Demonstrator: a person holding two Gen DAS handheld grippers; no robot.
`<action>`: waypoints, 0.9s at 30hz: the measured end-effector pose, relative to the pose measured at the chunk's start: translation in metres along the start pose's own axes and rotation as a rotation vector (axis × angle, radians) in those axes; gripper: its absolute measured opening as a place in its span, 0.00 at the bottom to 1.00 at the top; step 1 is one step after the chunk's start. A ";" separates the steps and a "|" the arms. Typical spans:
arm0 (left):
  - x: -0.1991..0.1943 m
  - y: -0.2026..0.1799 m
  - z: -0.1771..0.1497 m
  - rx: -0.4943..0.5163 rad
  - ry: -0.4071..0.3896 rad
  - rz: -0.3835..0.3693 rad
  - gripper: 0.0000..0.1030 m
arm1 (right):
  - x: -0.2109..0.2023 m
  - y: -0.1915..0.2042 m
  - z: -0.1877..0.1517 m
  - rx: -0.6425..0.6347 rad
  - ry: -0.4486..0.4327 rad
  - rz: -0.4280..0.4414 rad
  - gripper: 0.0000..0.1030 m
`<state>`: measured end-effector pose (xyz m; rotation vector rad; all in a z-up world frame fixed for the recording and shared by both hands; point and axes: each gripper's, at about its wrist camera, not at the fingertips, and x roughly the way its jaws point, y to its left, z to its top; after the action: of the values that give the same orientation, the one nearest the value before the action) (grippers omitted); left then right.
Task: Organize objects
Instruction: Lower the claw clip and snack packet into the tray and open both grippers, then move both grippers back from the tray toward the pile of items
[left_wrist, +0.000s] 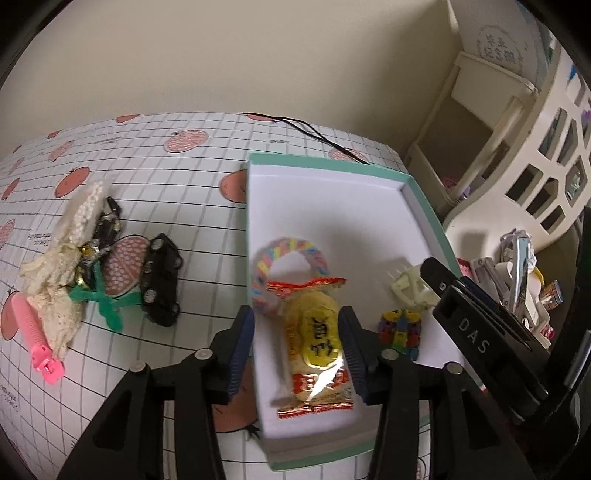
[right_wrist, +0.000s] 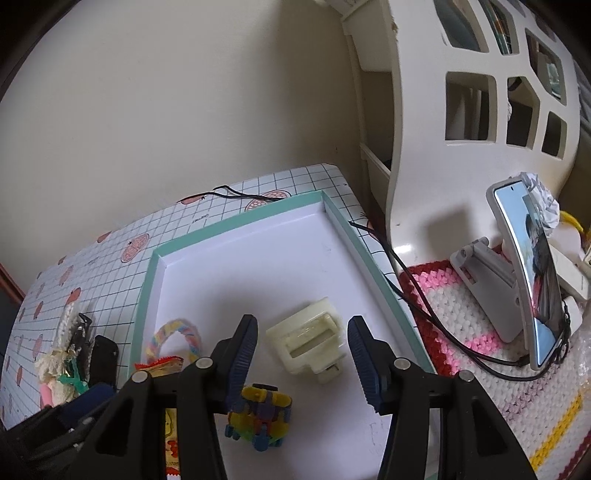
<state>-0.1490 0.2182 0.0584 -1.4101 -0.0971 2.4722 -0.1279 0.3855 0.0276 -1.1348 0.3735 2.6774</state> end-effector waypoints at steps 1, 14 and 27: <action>0.000 0.003 0.000 -0.010 -0.001 0.007 0.51 | 0.000 0.001 0.000 -0.002 0.004 0.002 0.53; -0.001 0.043 0.003 -0.100 -0.034 0.084 0.70 | 0.006 0.015 -0.005 -0.035 0.032 0.056 0.77; -0.007 0.071 0.007 -0.139 -0.127 0.165 0.92 | 0.007 0.020 -0.008 -0.051 0.030 0.059 1.00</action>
<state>-0.1670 0.1493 0.0533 -1.3633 -0.1909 2.7379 -0.1331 0.3649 0.0199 -1.1974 0.3507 2.7387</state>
